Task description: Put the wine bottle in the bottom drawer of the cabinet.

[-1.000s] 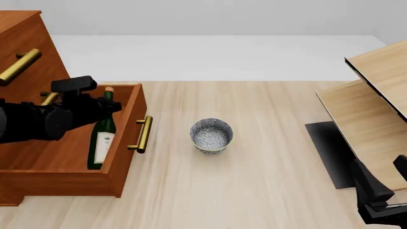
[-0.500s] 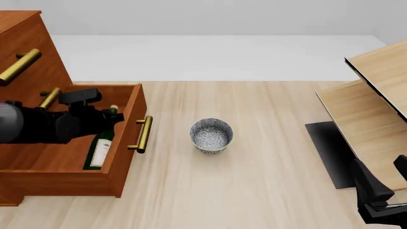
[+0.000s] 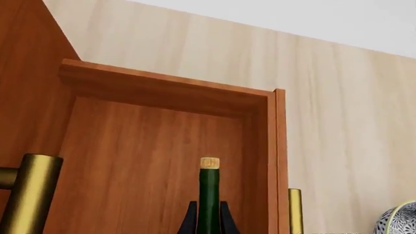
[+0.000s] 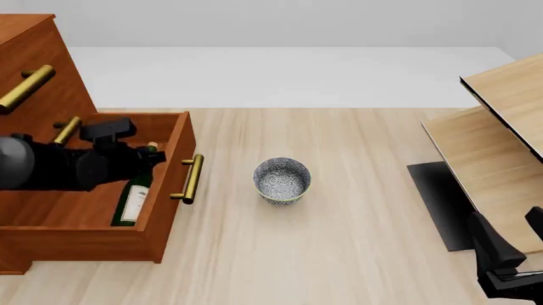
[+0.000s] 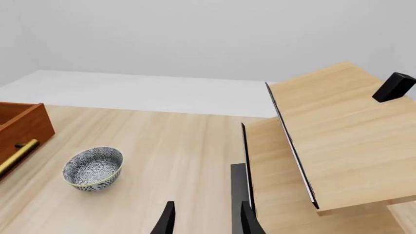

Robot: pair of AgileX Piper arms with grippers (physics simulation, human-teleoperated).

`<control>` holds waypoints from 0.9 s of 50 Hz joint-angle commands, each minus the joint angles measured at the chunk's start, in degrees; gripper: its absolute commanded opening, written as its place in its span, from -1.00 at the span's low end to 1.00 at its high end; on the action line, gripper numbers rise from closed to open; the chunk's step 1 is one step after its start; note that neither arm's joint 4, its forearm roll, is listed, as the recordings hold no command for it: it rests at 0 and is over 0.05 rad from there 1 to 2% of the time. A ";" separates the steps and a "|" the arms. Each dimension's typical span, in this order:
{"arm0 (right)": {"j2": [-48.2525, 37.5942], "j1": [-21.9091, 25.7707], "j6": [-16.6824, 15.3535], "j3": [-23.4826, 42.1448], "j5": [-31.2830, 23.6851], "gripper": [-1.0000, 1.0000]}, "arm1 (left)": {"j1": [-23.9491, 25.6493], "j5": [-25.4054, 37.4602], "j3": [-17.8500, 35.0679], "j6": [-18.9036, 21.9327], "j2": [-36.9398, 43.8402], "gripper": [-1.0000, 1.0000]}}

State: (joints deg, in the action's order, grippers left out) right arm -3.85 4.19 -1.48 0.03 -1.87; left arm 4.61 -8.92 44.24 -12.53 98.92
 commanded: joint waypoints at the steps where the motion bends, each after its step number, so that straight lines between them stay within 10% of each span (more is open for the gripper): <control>1: 0.11 0.03 0.01 0.00 -0.07 1.00 | 0.48 -4.18 -0.10 -3.71 0.71 -1.00; 2: 0.13 0.08 -0.03 0.00 -0.11 1.00 | 0.93 -4.41 -0.43 -3.87 0.35 -1.00; 3: 0.18 0.11 -0.10 0.00 -0.16 1.00 | 1.26 -4.58 -0.66 -4.24 0.21 1.00; 45: -0.31 0.05 -0.16 0.00 0.09 1.00 | 0.92 3.97 2.12 -0.60 -11.38 1.00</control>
State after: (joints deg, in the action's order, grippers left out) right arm -4.12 4.22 -1.59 0.03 -1.76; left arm 4.86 -4.65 44.74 -10.49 91.43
